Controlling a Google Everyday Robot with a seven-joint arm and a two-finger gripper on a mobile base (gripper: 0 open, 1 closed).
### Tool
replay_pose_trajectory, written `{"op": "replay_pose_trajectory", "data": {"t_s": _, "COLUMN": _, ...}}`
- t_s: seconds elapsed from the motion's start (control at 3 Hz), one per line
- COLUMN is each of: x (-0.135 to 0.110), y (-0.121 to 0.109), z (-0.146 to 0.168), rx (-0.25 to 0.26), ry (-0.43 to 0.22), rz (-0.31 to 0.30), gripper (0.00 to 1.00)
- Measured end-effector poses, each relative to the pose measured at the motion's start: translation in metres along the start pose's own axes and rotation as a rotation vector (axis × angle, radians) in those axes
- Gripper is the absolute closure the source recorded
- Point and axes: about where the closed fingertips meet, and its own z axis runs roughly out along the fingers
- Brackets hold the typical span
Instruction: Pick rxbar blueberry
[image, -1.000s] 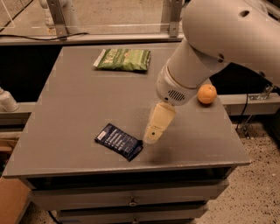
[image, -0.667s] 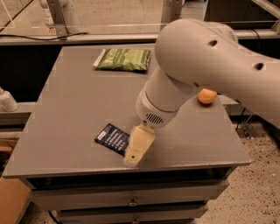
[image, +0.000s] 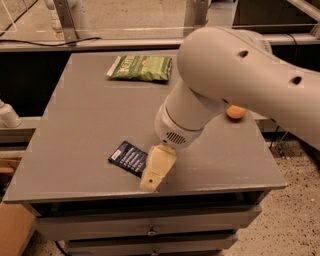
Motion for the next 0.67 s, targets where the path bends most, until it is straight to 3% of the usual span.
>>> {"op": "replay_pose_trajectory", "data": {"t_s": 0.67, "x": -0.021, "y": 0.005, "z": 0.02, "rx": 0.083, "ry": -0.007, "rz": 0.035, "gripper": 0.0}}
